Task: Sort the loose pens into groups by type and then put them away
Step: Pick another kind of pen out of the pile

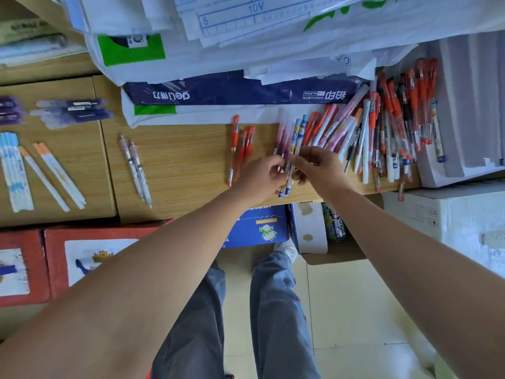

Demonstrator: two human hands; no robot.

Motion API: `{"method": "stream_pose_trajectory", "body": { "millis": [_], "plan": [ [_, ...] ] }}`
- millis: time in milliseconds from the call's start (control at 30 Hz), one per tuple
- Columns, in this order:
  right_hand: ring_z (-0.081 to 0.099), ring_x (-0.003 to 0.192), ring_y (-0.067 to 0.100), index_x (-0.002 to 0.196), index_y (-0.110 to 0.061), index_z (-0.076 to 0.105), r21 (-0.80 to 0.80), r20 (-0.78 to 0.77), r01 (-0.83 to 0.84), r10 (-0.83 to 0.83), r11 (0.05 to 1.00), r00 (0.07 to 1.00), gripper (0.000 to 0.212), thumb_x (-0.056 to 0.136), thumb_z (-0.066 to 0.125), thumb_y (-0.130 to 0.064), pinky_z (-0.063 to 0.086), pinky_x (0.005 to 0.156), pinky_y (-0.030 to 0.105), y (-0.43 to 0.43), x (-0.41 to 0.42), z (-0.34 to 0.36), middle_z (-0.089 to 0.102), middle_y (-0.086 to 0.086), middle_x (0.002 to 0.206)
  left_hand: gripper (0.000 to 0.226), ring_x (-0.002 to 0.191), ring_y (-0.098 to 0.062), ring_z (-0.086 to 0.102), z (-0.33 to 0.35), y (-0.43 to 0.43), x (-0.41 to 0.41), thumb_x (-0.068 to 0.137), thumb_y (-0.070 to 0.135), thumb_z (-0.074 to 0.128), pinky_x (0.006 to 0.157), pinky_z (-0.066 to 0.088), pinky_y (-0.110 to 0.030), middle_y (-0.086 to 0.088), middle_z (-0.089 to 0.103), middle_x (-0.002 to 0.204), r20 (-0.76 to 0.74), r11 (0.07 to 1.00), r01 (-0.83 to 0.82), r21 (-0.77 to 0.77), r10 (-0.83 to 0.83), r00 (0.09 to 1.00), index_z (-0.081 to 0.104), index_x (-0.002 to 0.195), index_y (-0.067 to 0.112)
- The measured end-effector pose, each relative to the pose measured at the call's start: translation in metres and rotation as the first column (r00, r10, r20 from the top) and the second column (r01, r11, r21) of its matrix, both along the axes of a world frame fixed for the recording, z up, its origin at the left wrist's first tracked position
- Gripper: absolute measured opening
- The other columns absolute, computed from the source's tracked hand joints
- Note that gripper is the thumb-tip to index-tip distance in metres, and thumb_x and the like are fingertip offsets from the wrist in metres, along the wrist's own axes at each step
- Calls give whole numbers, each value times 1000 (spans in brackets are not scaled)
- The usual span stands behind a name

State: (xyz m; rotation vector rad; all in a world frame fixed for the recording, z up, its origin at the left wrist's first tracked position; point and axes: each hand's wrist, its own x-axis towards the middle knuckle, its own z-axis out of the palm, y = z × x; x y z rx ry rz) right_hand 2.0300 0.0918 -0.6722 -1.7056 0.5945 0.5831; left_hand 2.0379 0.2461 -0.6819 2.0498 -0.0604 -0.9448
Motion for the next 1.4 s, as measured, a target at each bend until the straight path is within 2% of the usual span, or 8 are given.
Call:
{"method": "stream_pose_trajectory", "body": {
  "millis": [200,400,500,567,733,1167,1267,1400],
  "plan": [
    [61,57,17,80,-13,67,9,-49,-39,40,999,998,14,84,74,-24,55,66,34,10,-4,-5,64,-2,64,27,80,-29,70,-1,14,-4,90,30,64,77,56,-53,-14,71,89,-145,995,-44,-92,30,989,62,105,8],
    [59,59,12,84,-12,69,147,-86,19,-7,989,996,7,87,70,-18,50,58,26,3,-6,8,63,4,68,26,91,-33,68,-3,9,-2,92,26,62,79,57,-51,-18,70,95,-185,990,-74,-119,51,981,63,105,5],
    [62,66,14,105,-22,67,-215,70,-124,142,969,987,15,91,64,-26,52,60,30,-8,-5,2,65,1,86,22,94,-31,68,-7,6,-3,94,29,58,84,54,-52,-4,74,93,-161,991,-74,-111,55,985,64,104,10],
    [63,73,17,123,-24,60,-510,122,-192,292,838,949,31,92,60,-25,54,69,32,-17,-3,-5,59,3,106,18,95,-26,68,-10,7,-1,96,24,56,86,53,-49,-1,73,95,-75,994,-82,-67,77,994,64,102,9],
    [59,93,27,132,-21,50,-704,9,-397,567,589,824,46,88,63,-17,53,68,35,-34,-6,-18,47,9,122,19,85,-17,69,-15,6,3,97,23,54,81,54,-47,4,73,86,27,994,-108,2,108,994,63,98,7],
    [58,78,27,98,-10,65,-743,101,-233,450,628,887,13,86,59,-14,47,55,30,-57,-16,-23,56,10,108,21,81,-40,67,-8,-15,7,99,22,50,68,55,-47,11,70,76,26,993,-110,46,109,994,59,99,3],
    [59,71,22,104,-14,61,-714,187,-177,428,677,885,16,90,59,-20,51,55,33,-49,-11,-18,59,6,101,20,79,-33,69,-9,-15,7,99,22,49,65,54,-41,4,73,83,22,992,-105,63,103,994,60,102,5],
    [53,66,18,111,-14,59,-658,110,-370,571,656,814,21,91,60,-24,42,54,27,-26,-7,-20,61,4,88,19,79,-22,71,-9,-13,5,99,21,50,71,55,-42,2,74,84,16,990,-126,65,125,992,61,104,7]
  ]
}}
